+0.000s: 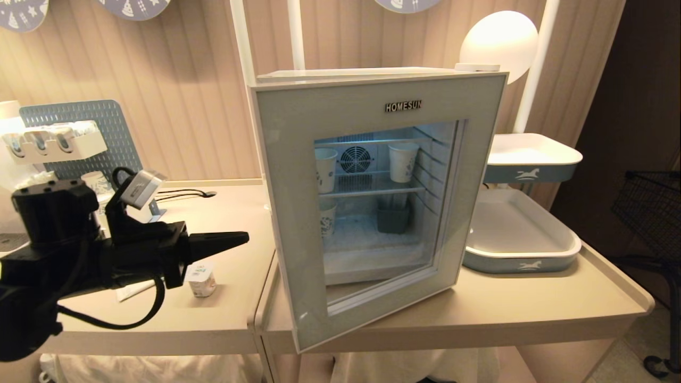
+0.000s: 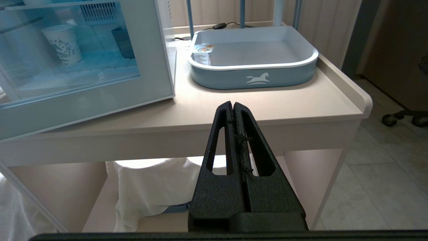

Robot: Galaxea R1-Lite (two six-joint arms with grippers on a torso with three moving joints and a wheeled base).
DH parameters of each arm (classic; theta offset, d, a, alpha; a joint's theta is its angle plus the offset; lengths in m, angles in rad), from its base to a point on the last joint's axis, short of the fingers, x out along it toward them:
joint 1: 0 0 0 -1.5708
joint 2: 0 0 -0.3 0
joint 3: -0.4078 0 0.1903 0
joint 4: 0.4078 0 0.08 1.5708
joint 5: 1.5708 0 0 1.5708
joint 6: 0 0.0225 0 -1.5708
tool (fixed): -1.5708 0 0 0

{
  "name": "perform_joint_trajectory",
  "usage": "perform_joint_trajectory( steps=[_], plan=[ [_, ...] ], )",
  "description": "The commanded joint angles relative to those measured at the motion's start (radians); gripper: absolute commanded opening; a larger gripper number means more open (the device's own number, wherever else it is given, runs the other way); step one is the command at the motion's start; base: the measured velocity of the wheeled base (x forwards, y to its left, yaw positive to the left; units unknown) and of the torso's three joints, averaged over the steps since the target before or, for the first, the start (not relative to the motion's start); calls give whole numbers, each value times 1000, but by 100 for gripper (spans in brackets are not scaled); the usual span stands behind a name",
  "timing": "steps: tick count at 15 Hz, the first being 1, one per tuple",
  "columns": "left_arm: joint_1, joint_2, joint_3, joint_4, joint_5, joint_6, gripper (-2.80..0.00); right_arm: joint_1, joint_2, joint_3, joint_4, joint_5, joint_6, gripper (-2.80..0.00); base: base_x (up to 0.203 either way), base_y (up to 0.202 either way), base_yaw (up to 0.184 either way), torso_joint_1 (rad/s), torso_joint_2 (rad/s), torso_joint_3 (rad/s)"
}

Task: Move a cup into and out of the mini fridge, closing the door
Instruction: Open the freezer door

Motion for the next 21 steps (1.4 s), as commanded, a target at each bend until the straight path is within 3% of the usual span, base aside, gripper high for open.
perform_joint_trajectory(
  steps=[1, 9, 18, 21],
  plan=[
    [-5, 122, -75, -6, -4, 0, -280, 0, 0, 11, 0, 1, 0, -280, 0, 0, 0, 0, 0, 0],
    [-135, 304, -219, -8, 16, 9, -280, 0, 0, 11, 0, 1, 0, -280, 0, 0, 0, 0, 0, 0],
    [-185, 180, -141, 2, 9, -2, -280, 0, 0, 11, 0, 1, 0, -280, 0, 0, 0, 0, 0, 0],
    [-238, 119, -101, 5, 11, -3, -280, 0, 0, 11, 0, 1, 0, -280, 0, 0, 0, 0, 0, 0]
  ],
)
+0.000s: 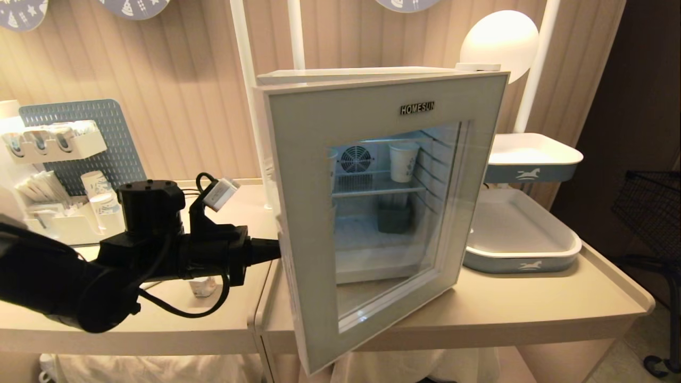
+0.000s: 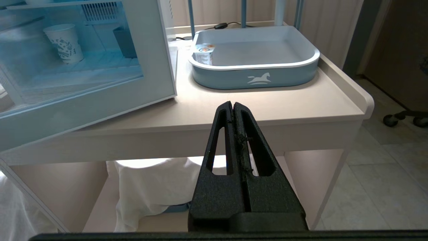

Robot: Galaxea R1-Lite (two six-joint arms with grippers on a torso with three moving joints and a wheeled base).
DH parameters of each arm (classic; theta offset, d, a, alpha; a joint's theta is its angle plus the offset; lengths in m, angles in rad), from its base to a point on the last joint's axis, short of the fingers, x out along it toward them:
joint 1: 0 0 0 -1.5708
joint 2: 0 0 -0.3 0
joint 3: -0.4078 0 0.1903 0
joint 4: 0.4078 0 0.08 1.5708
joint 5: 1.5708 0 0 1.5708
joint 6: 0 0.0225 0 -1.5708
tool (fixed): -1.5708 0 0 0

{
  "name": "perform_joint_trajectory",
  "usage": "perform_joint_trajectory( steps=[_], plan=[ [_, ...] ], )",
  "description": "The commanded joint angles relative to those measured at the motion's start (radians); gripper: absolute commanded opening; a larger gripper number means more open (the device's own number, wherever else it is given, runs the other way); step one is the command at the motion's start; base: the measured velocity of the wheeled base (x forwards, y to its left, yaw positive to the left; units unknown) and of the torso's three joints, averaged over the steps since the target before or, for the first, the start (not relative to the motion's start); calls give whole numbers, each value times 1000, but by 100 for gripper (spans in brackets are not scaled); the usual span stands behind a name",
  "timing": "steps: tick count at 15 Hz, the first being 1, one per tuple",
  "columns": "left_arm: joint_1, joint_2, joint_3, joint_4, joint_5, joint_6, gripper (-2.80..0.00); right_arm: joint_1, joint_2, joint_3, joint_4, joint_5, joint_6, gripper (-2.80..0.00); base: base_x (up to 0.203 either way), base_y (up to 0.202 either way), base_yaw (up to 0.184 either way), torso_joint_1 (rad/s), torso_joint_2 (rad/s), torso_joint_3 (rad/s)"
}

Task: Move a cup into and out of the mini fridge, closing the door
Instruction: Open the freezer door

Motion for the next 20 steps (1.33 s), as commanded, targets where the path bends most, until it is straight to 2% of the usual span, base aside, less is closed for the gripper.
perform_joint_trajectory(
  steps=[1, 7, 12, 17, 20],
  plan=[
    [-47, -46, 11, -5, -1, -2, -280, 0, 0, 11, 0, 0, 0, -280, 0, 0, 0, 0, 0, 0],
    [-184, -35, 7, 7, 18, -9, -280, 0, 0, 11, 0, 0, 0, -280, 0, 0, 0, 0, 0, 0],
    [-348, 12, -32, 5, 121, -9, -280, 0, 0, 11, 0, -1, 0, -280, 0, 0, 0, 0, 0, 0],
    [-437, 59, -78, 5, 131, -13, -280, 0, 0, 11, 0, 0, 0, -280, 0, 0, 0, 0, 0, 0],
    [-504, 82, -124, -3, 132, -58, -280, 0, 0, 11, 0, 0, 0, -280, 0, 0, 0, 0, 0, 0]
  ],
)
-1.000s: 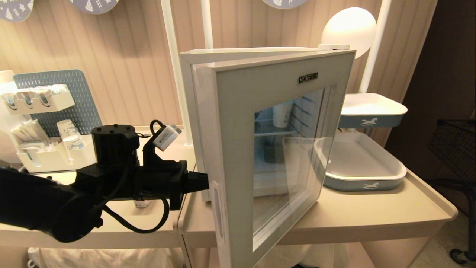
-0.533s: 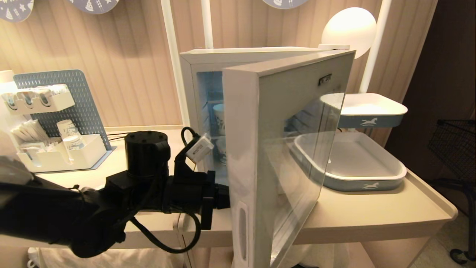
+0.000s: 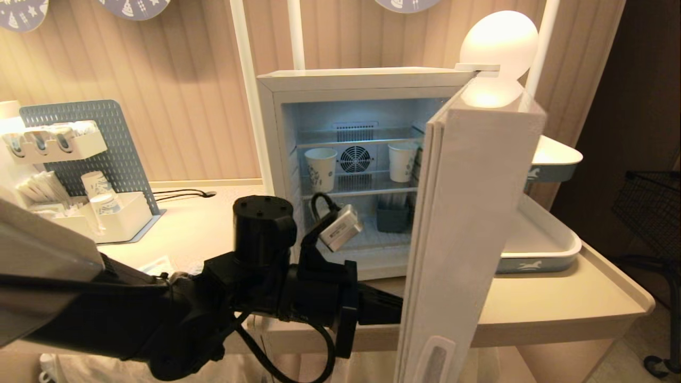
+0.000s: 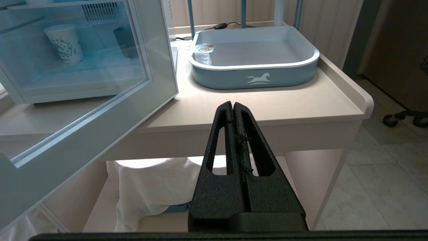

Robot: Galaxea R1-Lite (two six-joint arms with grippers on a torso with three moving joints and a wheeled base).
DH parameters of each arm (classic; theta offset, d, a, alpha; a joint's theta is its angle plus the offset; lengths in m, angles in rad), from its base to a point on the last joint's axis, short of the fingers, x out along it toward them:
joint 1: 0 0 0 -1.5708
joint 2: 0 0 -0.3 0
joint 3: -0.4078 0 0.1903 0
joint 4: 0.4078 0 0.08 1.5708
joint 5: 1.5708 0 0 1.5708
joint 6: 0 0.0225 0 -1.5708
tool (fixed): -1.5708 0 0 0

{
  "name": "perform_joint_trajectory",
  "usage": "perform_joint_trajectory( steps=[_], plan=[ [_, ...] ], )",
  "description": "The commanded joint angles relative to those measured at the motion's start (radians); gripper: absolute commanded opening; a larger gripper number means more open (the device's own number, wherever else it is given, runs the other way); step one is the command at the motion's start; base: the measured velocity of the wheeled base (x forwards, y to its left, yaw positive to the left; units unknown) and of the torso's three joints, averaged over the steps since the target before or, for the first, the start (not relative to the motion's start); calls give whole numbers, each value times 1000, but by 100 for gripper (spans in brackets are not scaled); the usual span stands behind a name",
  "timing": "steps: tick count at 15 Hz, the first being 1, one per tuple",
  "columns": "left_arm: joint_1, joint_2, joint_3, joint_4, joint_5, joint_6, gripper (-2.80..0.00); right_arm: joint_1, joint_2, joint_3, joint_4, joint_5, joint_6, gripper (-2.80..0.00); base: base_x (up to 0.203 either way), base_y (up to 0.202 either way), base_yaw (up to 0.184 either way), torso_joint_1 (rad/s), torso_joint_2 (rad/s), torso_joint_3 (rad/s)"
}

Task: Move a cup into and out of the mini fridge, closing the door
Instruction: Open the freezer door

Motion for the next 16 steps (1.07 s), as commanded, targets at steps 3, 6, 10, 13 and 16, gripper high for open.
perform_joint_trajectory(
  steps=[3, 6, 10, 13, 16],
  plan=[
    [-83, 40, -60, -4, 16, -22, -280, 0, 0, 11, 0, 0, 0, -280, 0, 0, 0, 0, 0, 0],
    [-147, 80, -83, -8, 78, -21, -280, 0, 0, 11, 0, 0, 0, -280, 0, 0, 0, 0, 0, 0],
    [-219, 89, -102, 3, 83, -23, -280, 0, 0, 11, 0, -1, 0, -280, 0, 0, 0, 0, 0, 0],
    [-280, 90, -116, 1, 100, -62, -280, 0, 0, 11, 0, 0, 0, -280, 0, 0, 0, 0, 0, 0],
    [-337, 123, -146, 4, 172, -68, -280, 0, 0, 11, 0, 0, 0, -280, 0, 0, 0, 0, 0, 0]
  ],
)
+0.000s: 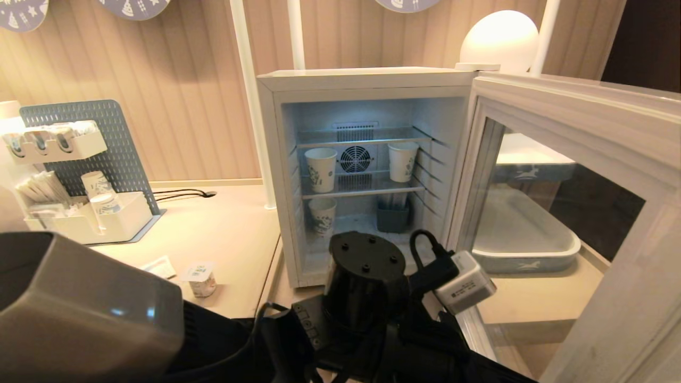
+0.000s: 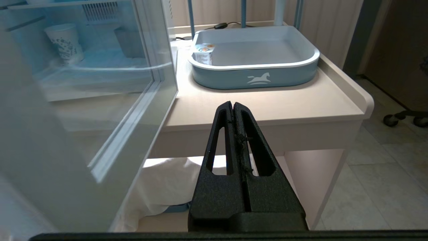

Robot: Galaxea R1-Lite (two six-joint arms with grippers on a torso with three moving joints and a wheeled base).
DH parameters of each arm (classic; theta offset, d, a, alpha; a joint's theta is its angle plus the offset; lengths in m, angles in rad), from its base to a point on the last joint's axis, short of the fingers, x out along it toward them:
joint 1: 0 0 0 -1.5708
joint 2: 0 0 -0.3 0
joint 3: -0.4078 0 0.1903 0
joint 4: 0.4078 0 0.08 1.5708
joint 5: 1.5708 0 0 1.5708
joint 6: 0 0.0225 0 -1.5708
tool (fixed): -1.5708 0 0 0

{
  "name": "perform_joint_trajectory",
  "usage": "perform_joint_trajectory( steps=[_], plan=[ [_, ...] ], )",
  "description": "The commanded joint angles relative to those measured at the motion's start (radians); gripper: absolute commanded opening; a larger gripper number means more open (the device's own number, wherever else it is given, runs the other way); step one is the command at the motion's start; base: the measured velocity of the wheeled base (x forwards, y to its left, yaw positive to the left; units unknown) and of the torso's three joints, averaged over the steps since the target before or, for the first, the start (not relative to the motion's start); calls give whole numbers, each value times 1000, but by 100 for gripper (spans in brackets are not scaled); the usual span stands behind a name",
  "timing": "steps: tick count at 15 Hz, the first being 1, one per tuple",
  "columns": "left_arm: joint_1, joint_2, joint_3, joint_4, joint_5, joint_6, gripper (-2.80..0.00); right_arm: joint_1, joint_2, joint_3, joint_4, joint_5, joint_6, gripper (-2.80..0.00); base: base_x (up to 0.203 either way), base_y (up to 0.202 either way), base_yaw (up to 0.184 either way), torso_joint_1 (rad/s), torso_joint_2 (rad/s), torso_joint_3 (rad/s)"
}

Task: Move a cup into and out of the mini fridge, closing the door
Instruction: Open the freezer door, then put the yoghurt in the freezer

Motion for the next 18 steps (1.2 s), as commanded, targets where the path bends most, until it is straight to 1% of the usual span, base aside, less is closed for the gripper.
perform_joint_trajectory(
  steps=[1, 2, 3, 4, 5, 6, 7, 10, 12, 14, 15, 16, 18],
  plan=[
    [-24, 17, 0, -3, 7, -2, -280, 0, 0, 11, 0, -1, 0, -280, 0, 0, 0, 0, 0, 0],
    [-28, 15, 5, 3, 13, -3, -280, 0, 0, 11, 0, 0, 0, -280, 0, 0, 0, 0, 0, 0],
    [-27, 11, 1, 30, 42, -4, -280, 0, 0, 11, 0, 0, 0, -280, 0, 0, 0, 0, 0, 0],
    [-23, 2, 0, 63, 99, -4, -280, 0, 0, 11, 0, -1, 0, -280, 0, 0, 0, 0, 0, 0],
    [-14, -14, -2, 104, 184, -2, -280, 0, 0, 11, 0, 1, 0, -280, 0, 0, 0, 0, 0, 0],
    [10, -32, -3, 144, 290, 3, -280, 0, 0, 11, 0, 1, 0, -280, 0, 0, 0, 0, 0, 0],
    [49, -53, -3, 176, 386, 7, -280, 0, 0, 11, 0, 0, 0, -280, 0, 0, 0, 0, 0, 0],
    [218, -123, 1, 275, 681, 53, -280, 0, 0, 11, 0, 1, -1, -280, 0, 0, 0, 0, 0, 0],
    [353, -171, 9, 327, 873, 67, -280, 0, 0, 11, 0, 1, -1, -280, 0, 0, 0, 0, 0, 0],
    [477, -251, 55, 362, 1051, 76, -280, 0, 0, 11, 0, 1, -1, -280, 0, 0, 0, 0, 0, 0],
    [520, -303, 91, 370, 1094, 86, -280, 0, 0, 11, 0, 1, -1, -280, 0, 0, 0, 0, 0, 0],
    [553, -373, 128, 381, 1123, 102, -280, 0, 0, 11, 0, 1, -1, -280, 0, 0, 0, 0, 0, 0],
    [617, -544, 195, 421, 1183, 145, -280, 0, 0, 11, 0, 1, -1, -280, 0, 0, 0, 0, 0, 0]
  ],
)
